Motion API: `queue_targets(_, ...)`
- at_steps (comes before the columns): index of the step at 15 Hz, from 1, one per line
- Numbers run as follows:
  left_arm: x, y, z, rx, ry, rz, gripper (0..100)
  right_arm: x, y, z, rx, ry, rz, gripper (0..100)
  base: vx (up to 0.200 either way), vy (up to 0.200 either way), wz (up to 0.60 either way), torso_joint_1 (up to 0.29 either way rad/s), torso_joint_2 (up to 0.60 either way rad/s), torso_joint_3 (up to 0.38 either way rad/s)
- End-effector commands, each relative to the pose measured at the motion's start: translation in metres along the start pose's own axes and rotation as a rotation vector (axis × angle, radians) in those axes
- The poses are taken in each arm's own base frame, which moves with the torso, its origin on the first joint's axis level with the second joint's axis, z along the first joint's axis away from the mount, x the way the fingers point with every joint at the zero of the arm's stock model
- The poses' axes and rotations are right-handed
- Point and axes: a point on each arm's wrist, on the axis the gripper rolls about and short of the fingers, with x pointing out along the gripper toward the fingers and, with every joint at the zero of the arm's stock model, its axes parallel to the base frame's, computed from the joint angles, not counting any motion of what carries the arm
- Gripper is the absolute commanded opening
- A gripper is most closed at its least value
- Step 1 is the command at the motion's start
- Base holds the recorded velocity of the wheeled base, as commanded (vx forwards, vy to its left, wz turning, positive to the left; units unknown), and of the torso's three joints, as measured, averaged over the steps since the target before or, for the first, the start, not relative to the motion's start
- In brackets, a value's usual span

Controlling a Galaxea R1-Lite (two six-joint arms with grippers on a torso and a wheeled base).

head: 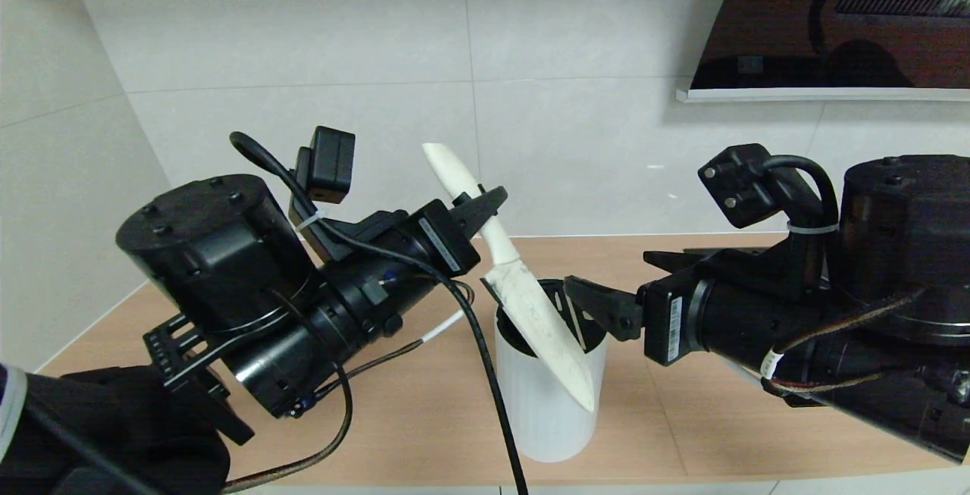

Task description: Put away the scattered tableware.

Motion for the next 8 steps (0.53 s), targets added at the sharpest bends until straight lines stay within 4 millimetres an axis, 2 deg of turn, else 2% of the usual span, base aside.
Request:
queue_targets(1,0.014,-0.018,0.015,0.027,-0.125,0.096,0,0.0,-0.005,0.003,0.006,-0.01,-0.012,100,0.0,0.0,0.0,0.0,0.0,0.0)
queue_targets(2,0.019,-0.02,0.017,0.037,-0.146,0.147,0,0.001,-0.007,0.004,0.007,-0.012,-0.015,100,0.0,0.0,0.0,0.0,0.0,0.0)
queue_targets(5,0.051,-0.029,0.027,0.083,-0.315,0.326,0,0.004,-0.017,0.007,0.015,-0.019,-0.039,100,0.0,0.0,0.0,0.0,0.0,0.0)
queue_targets(8,0.061,-0.016,0.012,0.28,-0.325,0.513,0,0.006,-0.022,0.009,0.018,-0.023,-0.059,100,0.0,0.0,0.0,0.0,0.0,0.0)
